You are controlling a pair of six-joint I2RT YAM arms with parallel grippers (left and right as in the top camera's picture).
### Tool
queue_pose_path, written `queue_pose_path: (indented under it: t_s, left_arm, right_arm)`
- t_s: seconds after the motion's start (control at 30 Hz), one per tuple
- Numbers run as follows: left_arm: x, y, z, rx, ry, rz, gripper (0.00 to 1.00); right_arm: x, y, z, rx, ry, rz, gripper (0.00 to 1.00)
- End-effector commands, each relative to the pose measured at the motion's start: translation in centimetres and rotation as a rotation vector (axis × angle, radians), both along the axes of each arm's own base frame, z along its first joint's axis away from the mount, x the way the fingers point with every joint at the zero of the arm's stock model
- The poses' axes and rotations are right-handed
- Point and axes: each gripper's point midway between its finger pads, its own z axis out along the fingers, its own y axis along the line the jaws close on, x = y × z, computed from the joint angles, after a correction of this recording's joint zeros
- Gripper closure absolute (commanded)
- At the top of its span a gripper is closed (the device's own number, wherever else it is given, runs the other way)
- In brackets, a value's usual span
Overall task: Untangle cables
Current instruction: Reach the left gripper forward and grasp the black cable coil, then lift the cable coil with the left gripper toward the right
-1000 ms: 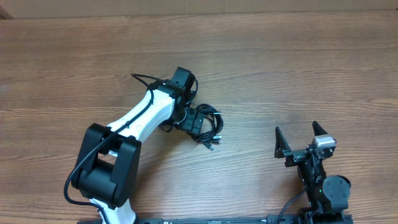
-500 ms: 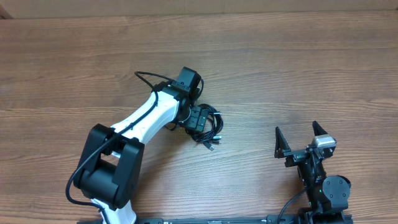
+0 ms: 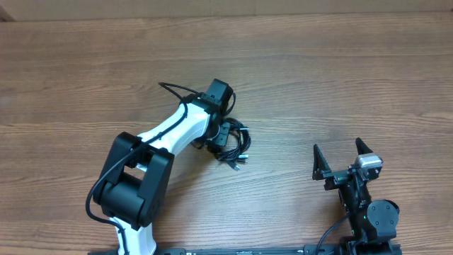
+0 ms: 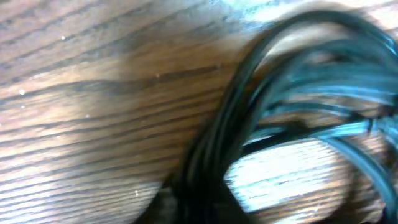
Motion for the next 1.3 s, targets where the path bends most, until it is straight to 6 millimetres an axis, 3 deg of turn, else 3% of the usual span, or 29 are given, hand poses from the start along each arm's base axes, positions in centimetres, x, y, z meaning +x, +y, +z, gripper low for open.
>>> queue_pose_path:
  t_s: [0.0,0.27,0.37,0.6,0.77,0.97,1.1,1.27]
  left_arm:
    - [-0.1,-0.7,-0.6,-0.02,0.018,-0.004,0.96]
    - [-0.3,-2.6,0.5,-0.116,0.033,-0.105,0.96]
    - [0.4,-4.0,4.3,-0.189,-0.016,-0.165,0.96]
    - [0.1,-5.9,11.5,-0.311,-0.043,-0.246,0.96]
    - [-1.2,-7.3,14.6,-0.412,-0.009,-0.297,0.96]
    - [-2.8,-9.0,16.3,-0.549,0.043,-0.368,0.96]
    - [-3.5,-10.0,17.9,-0.697,0.079,-0.394,0.96]
    - [-2.8,-9.3,18.5,-0.746,0.081,-0.365,0.96]
  right_arm:
    - [0.0,0.0,-0.2,-0.001,-0.003,-0.003,0.0]
    - [0.0,0.0,-0.2,-0.001,-0.003,-0.003,0.0]
    - [0.0,0.0,-0.2,-0.001,-0.003,-0.003,0.0]
    - [0.0,0.0,-0.2,-0.001,-0.002,-0.003,0.0]
    - [0.0,0.0,-0.2,-0.001,-0.003,-0.003,0.0]
    - [0.0,0.2,-0.2,0.004,-0.003,0.013,0.0]
    - [-0.1,0.4,-0.1,0.091,0.011,0.023,0.0]
    - [-0.3,1.4,-0.1,0.463,0.088,0.071,0.0]
